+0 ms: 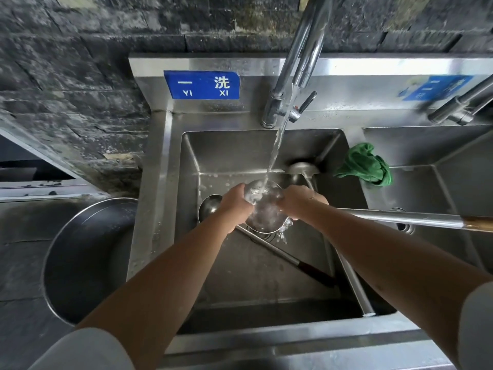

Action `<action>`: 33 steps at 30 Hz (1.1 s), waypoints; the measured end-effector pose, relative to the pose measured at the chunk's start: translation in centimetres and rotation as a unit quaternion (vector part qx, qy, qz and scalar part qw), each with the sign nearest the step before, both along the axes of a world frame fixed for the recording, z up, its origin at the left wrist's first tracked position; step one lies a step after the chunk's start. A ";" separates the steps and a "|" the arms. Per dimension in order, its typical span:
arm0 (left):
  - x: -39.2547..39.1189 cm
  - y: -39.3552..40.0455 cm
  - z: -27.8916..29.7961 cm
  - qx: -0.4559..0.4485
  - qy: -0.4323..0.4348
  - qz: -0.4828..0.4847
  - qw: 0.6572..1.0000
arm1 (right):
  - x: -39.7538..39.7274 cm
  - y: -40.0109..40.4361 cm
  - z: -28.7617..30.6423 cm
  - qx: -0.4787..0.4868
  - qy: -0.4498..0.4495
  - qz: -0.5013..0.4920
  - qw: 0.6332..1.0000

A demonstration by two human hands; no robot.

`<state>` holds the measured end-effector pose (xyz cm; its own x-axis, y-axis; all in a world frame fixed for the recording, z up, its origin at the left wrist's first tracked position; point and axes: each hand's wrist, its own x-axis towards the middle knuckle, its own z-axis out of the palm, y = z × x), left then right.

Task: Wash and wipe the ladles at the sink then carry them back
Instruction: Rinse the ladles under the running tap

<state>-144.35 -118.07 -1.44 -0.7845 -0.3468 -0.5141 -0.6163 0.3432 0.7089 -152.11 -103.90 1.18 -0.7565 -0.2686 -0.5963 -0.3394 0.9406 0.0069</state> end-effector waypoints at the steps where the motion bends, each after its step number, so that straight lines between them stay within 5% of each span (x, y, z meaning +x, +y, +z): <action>1: -0.1 -0.1 0.0 -0.030 0.012 0.010 0.999 | 0.2 -0.3 0.2 0.003 0.015 0.014 1.000; 8: -0.5 1.1 0.0 -0.025 0.019 0.083 0.996 | 0.6 0.0 1.8 0.059 0.037 0.081 0.994; 14: -0.4 2.6 2.1 0.199 0.051 0.080 0.975 | -1.2 1.5 2.7 0.051 0.024 0.055 0.997; 20: -1.1 2.2 2.9 0.270 -0.046 0.170 0.947 | -1.6 3.7 4.4 -0.143 -0.053 0.214 0.965; 24: -0.9 1.8 3.5 0.393 -0.090 0.194 0.894 | -1.2 4.2 5.1 -0.004 0.007 0.349 0.937; 29: -1.2 1.6 2.6 0.505 0.063 0.262 0.820 | -1.9 3.3 5.1 -0.090 -0.078 0.241 0.963; 33: -0.6 1.9 1.4 0.396 0.222 0.118 0.883 | -1.3 1.8 4.7 -0.258 -0.140 0.050 0.955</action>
